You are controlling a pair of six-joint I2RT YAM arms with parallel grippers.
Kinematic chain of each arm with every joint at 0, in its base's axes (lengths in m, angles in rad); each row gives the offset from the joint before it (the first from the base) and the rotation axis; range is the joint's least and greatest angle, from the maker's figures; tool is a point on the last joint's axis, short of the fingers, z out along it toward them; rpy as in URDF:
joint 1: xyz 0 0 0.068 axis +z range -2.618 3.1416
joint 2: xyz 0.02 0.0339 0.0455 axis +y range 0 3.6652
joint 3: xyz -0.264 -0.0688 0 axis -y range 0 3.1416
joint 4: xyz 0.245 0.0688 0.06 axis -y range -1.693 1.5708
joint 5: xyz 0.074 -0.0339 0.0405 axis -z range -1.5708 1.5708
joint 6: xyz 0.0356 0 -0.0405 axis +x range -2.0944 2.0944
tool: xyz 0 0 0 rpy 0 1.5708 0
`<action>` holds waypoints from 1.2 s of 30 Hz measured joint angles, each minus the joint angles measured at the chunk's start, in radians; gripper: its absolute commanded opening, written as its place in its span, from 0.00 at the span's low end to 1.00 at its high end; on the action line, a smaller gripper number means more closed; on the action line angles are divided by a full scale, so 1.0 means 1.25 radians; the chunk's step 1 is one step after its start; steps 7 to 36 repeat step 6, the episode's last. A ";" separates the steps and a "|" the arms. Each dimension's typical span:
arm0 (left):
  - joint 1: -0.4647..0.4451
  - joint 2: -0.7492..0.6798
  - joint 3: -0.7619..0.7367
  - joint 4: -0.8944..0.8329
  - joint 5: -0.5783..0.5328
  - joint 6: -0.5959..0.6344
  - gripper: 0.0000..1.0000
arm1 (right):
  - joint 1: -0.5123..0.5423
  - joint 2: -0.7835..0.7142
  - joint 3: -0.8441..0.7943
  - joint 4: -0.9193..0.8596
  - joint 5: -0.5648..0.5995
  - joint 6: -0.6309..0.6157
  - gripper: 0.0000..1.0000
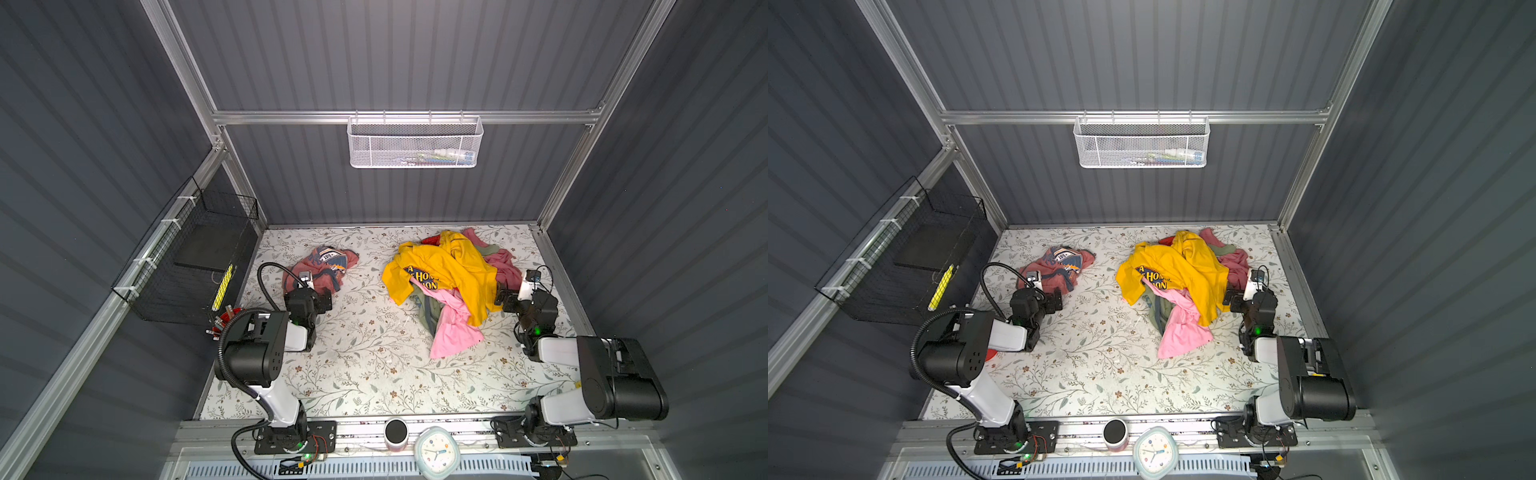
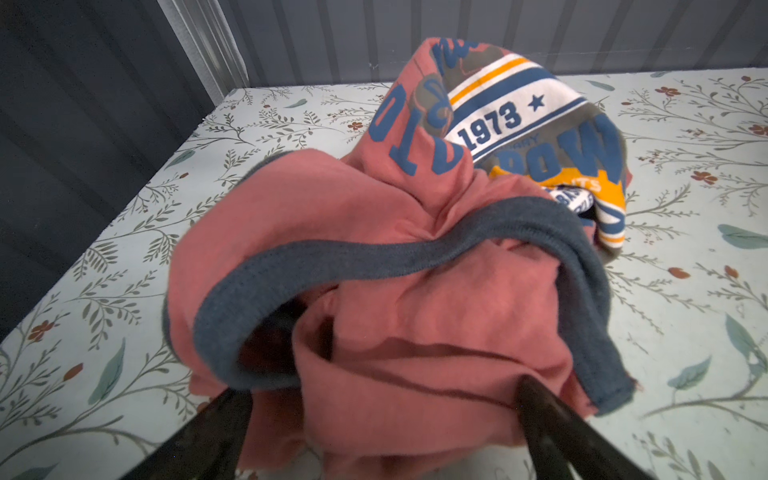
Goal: Pick out a specific cloth from the pile
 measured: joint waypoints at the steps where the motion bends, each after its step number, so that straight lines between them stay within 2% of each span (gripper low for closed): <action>1: 0.000 0.000 0.000 0.000 0.000 0.000 1.00 | 0.000 0.000 0.000 0.000 0.000 0.000 0.99; 36: 0.000 0.000 0.000 0.000 0.000 -0.003 1.00 | 0.000 0.000 0.000 -0.001 0.000 0.000 0.99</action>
